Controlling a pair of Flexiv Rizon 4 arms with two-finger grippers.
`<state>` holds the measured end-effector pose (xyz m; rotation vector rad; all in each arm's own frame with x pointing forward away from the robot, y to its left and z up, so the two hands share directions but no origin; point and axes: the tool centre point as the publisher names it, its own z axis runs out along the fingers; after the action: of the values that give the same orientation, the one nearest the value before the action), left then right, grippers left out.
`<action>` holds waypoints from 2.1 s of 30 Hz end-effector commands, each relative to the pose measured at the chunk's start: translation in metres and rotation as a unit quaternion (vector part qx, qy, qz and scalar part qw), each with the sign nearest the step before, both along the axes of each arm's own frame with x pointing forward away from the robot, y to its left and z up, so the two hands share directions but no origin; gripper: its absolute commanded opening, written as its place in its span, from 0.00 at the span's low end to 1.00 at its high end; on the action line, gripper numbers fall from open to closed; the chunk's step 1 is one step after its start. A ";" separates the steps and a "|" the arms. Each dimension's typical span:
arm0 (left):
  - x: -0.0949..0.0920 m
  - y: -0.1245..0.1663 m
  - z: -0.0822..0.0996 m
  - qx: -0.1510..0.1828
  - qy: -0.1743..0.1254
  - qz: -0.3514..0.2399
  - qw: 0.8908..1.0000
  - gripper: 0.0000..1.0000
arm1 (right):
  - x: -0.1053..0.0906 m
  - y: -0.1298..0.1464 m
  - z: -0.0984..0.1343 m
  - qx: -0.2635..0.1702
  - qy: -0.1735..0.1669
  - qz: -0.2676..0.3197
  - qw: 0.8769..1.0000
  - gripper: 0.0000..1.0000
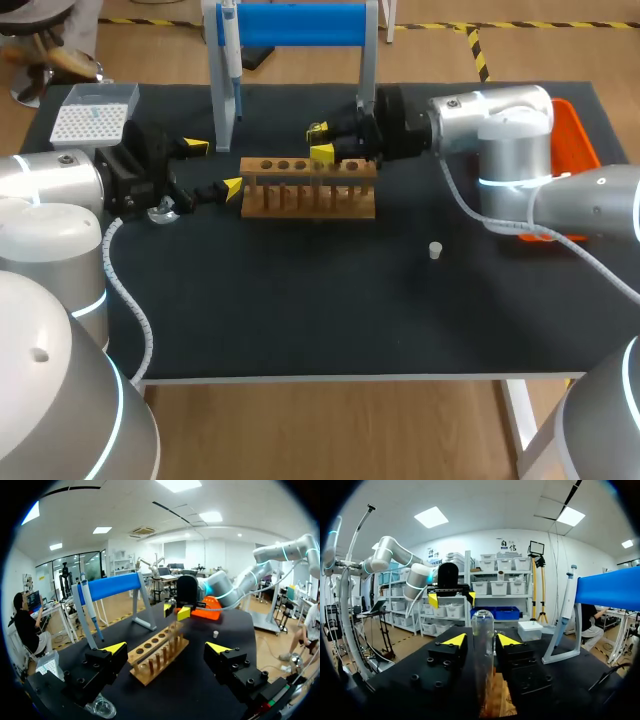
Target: Invert the test tube, pick up the pipette, mount the tip to pipette, aspirate from beaker and dispense into the tube, eject the tip, return the pipette, and cap with the stopper.
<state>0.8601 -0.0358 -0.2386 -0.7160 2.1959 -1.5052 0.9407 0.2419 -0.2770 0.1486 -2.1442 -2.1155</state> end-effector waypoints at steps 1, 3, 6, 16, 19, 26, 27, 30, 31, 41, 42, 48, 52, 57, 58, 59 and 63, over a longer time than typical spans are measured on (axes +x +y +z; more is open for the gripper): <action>0.000 -0.002 -0.002 -0.001 -0.003 0.003 1.000 1.00 | -0.001 -0.001 0.000 -0.001 -0.001 -0.002 1.000 0.16; 0.000 -0.002 -0.002 -0.001 -0.003 0.003 1.000 1.00 | -0.001 -0.001 0.000 -0.001 -0.001 -0.002 1.000 0.05; 0.000 -0.002 -0.002 -0.001 -0.003 0.003 1.000 1.00 | -0.001 -0.001 0.000 -0.001 -0.001 -0.002 1.000 0.00; 0.000 -0.002 -0.002 -0.001 -0.003 0.003 1.000 1.00 | 0.002 -0.002 0.001 0.000 0.001 -0.006 1.000 0.00; 0.000 -0.002 -0.002 -0.001 -0.003 0.003 1.000 1.00 | 0.003 -0.003 0.004 0.002 0.003 -0.009 1.000 0.00; 0.000 -0.002 -0.002 -0.001 -0.003 0.003 1.000 1.00 | 0.005 -0.006 0.007 0.005 0.005 -0.014 1.000 0.00; 0.000 -0.002 -0.002 -0.001 -0.003 0.003 1.000 1.00 | 0.006 -0.007 0.008 0.005 0.005 -0.014 1.000 0.00; 0.000 -0.002 -0.002 -0.001 -0.003 0.003 1.000 1.00 | 0.004 -0.009 0.010 0.007 0.007 -0.017 1.000 0.00; 0.000 -0.002 -0.002 -0.001 -0.003 0.003 1.000 1.00 | 0.005 -0.009 0.010 0.007 0.008 -0.018 1.000 0.00; 0.000 -0.002 -0.002 -0.001 -0.003 0.003 1.000 1.00 | 0.003 -0.008 0.013 0.004 0.009 -0.019 1.000 0.00; 0.000 -0.002 -0.002 -0.001 -0.003 0.003 1.000 1.00 | 0.002 -0.008 0.013 0.003 0.009 -0.019 1.000 0.00; 0.000 -0.002 -0.002 -0.001 -0.003 0.003 1.000 1.00 | 0.004 -0.008 0.017 -0.003 0.003 -0.022 1.000 0.00; 0.000 -0.002 -0.002 -0.001 -0.003 0.003 1.000 1.00 | 0.006 -0.008 0.021 -0.005 0.001 -0.024 1.000 0.00; 0.000 -0.002 -0.002 -0.001 -0.003 0.003 1.000 1.00 | 0.004 -0.008 0.023 -0.011 -0.001 -0.025 1.000 0.00; 0.000 -0.002 -0.002 -0.001 -0.003 0.003 1.000 1.00 | 0.004 -0.008 0.024 -0.011 -0.001 -0.026 1.000 0.00; 0.000 -0.002 -0.002 -0.001 -0.003 0.003 1.000 1.00 | 0.004 -0.008 0.025 -0.011 -0.002 -0.026 1.000 0.00; 0.000 -0.002 -0.002 -0.001 -0.003 0.003 1.000 1.00 | 0.004 -0.008 0.029 -0.011 -0.005 -0.027 1.000 0.00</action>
<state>0.8601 -0.0358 -0.2386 -0.7160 2.1959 -1.5052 0.9471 0.2357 -0.2519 0.1072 -2.1884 -2.1274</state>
